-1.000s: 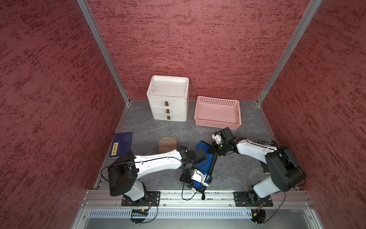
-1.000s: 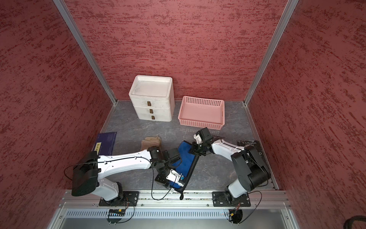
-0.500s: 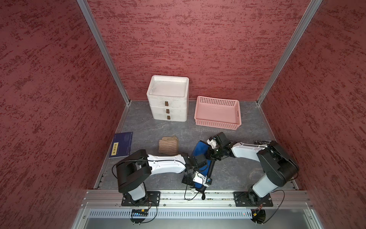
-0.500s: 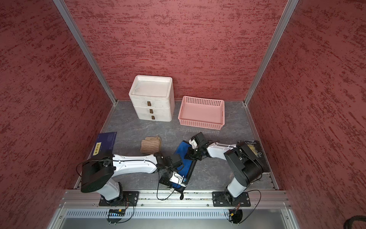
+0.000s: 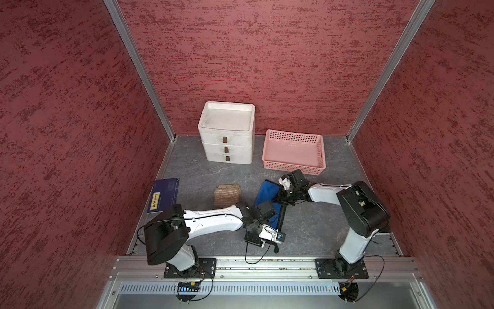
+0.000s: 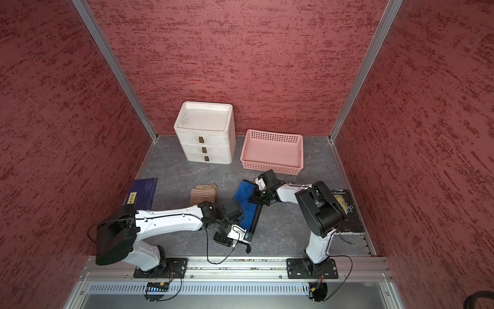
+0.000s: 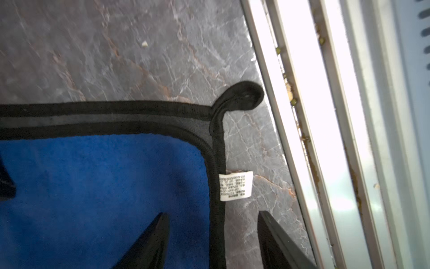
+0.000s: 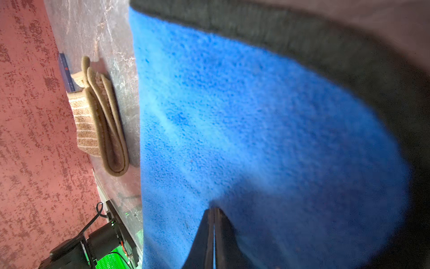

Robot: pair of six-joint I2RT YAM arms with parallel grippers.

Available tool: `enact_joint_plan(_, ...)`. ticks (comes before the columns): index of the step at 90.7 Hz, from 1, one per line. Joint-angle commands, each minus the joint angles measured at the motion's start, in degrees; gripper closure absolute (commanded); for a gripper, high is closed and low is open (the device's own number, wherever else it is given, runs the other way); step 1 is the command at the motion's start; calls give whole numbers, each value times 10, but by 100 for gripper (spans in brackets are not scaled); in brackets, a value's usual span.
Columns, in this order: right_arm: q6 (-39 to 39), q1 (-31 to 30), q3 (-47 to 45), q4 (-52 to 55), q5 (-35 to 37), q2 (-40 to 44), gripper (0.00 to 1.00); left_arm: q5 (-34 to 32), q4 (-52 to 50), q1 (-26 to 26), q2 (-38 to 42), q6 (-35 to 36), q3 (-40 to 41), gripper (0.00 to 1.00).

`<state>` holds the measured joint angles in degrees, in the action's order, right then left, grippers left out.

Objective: Fold the square dishcloth
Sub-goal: Fold the cleaning item at the center of the board.

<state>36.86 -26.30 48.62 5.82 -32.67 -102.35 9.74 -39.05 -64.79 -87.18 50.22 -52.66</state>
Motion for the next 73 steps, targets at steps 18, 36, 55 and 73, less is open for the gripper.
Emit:
enact_joint_plan(18, -26, 3, -15, 68, 59, 31, 88, -41, 55, -10, -46, 6, 38, 38)
enact_joint_plan(36, -38, -4, -14, 80, 56, 45, 86, -63, 73, 15, -65, 15, 25, 39)
enact_joint_plan(55, -50, -11, -6, 101, 51, 62, 82, 1, -44, 12, -19, 42, 8, 40)
enact_joint_plan(73, -63, -55, 13, 135, 59, 107, 73, 58, -97, 14, 52, 62, 0, 37)
